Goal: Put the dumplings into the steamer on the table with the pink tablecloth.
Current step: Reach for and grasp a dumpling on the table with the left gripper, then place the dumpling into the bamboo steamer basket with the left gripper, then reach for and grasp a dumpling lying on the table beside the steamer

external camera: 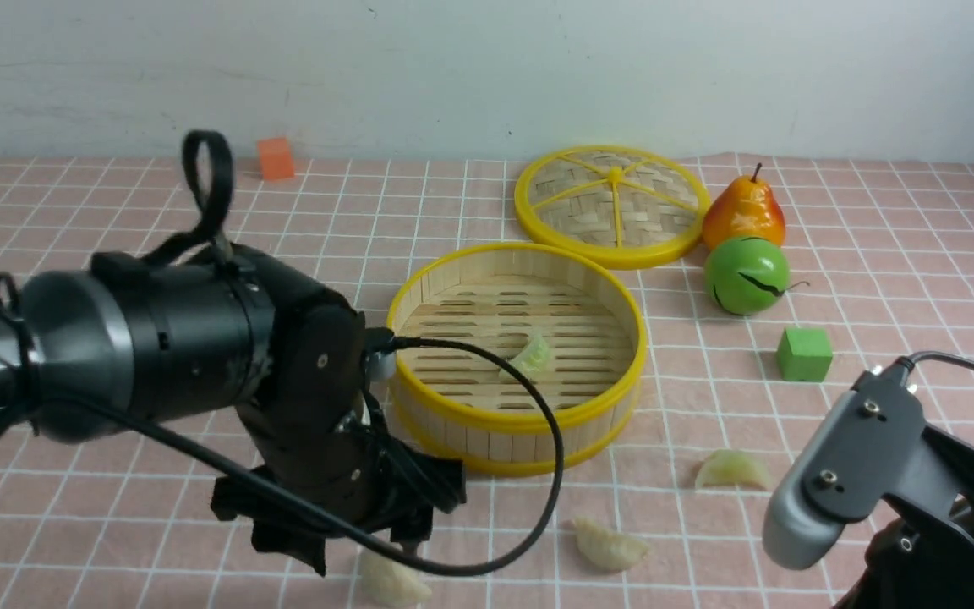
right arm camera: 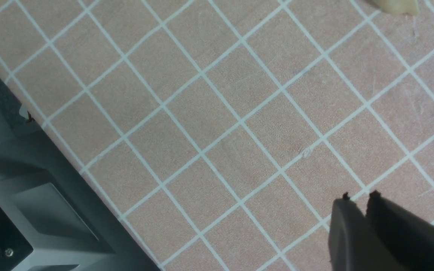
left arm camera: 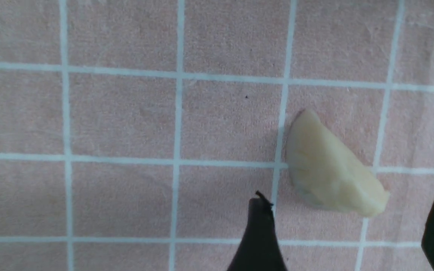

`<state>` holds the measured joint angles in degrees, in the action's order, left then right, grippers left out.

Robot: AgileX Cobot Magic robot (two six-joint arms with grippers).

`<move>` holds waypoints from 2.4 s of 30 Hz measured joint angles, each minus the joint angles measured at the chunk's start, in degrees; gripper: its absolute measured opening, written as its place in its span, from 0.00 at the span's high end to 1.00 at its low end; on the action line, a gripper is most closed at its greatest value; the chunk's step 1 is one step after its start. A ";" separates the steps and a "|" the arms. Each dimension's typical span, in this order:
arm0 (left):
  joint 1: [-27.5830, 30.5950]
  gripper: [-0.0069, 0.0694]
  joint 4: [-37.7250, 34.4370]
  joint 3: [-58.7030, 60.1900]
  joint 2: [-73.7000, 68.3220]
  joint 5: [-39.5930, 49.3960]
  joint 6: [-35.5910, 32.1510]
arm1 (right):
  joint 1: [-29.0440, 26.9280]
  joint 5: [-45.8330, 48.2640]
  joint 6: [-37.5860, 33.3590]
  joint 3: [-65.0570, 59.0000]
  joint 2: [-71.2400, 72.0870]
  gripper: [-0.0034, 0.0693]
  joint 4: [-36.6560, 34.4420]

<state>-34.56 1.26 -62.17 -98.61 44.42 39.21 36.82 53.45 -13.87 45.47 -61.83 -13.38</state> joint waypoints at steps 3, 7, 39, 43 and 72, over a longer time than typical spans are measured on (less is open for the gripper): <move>0.00 0.25 -0.05 0.00 -3.03 -1.63 0.81 | 0.00 0.00 0.00 0.00 0.00 0.85 -0.05; 0.00 0.32 -0.21 0.00 -5.84 -3.23 0.97 | 0.00 0.00 0.00 0.00 0.00 0.85 -0.05; 0.11 0.57 14.95 -46.36 -21.85 14.34 -18.10 | 0.00 2.56 0.00 0.00 0.00 0.84 -0.72; 0.11 0.58 15.96 -52.48 -29.12 14.16 -18.10 | 0.00 3.46 0.00 0.00 0.00 0.84 -1.27; 4.81 0.51 3.56 -53.34 -0.51 26.97 -24.40 | -7.70 -2.91 -4.12 14.38 -13.13 0.73 0.49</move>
<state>-29.74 4.82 -115.51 -99.12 71.39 14.81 29.11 50.54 -18.00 59.84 -74.96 -12.89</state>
